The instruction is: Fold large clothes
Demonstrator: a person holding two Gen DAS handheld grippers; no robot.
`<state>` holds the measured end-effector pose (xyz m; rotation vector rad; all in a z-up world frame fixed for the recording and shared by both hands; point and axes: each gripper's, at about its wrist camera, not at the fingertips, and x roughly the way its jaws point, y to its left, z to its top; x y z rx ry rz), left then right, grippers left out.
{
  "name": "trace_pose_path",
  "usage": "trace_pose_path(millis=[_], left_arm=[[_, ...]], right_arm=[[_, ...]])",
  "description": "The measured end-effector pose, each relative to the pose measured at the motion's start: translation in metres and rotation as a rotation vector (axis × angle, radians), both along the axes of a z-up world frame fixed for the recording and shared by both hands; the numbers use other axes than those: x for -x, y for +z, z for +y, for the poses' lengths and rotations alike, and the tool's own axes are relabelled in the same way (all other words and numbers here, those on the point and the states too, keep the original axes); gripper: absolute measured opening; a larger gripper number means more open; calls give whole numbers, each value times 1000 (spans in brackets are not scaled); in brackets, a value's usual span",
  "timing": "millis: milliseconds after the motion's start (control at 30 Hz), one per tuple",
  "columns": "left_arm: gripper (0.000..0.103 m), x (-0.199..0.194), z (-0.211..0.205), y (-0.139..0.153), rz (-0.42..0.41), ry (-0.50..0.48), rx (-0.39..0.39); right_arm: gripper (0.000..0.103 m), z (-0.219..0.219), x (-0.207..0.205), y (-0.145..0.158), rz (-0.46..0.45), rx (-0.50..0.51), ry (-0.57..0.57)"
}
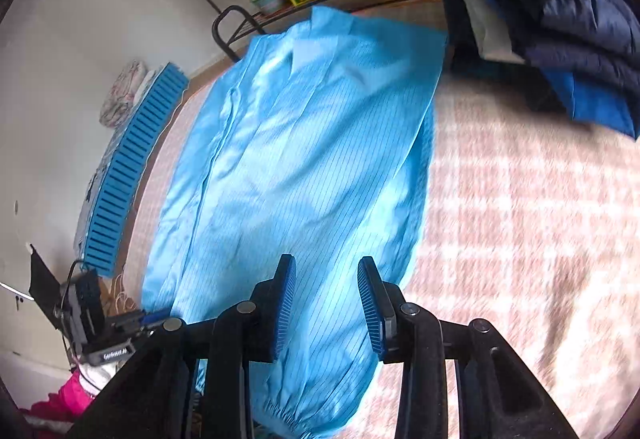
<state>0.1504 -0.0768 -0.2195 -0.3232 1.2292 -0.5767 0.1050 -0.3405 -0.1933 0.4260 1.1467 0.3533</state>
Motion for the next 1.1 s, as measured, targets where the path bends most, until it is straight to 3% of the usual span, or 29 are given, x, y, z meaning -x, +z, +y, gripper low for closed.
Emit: trace_pose_path(millis=[233, 300, 333, 400, 500, 567, 633, 900, 1000, 1033, 1100], left_arm=[[26, -5, -2, -14, 44, -1, 28], [19, -3, -4, -17, 37, -7, 23], [8, -2, -5, -19, 44, -13, 23], [6, 1, -7, -21, 43, -15, 19], [2, 8, -11, -18, 20, -24, 19], [1, 14, -14, -14, 3, -31, 21], [0, 19, -20, -11, -1, -44, 28], [0, 41, -54, -6, -2, -125, 61], [0, 44, -62, -5, -15, -135, 53], [0, 43, -60, -4, -15, -129, 56], [0, 41, -53, -3, -18, -112, 53]], right_arm=[[38, 41, 25, -57, 95, -75, -7], [37, 46, 25, -63, 95, -109, -13], [36, 47, 25, -64, 88, -130, -15], [33, 47, 27, -64, 87, -154, -26], [20, 42, 29, -62, 85, -191, -40], [1, 36, 33, -57, 70, -196, -53], [0, 28, 36, -51, 63, -196, -74], [0, 0, 49, -22, 34, -81, -68], [0, -17, 51, -20, 29, -138, -102], [4, -19, 51, -21, 28, -155, -108], [23, -16, 52, -26, 32, -167, -104]])
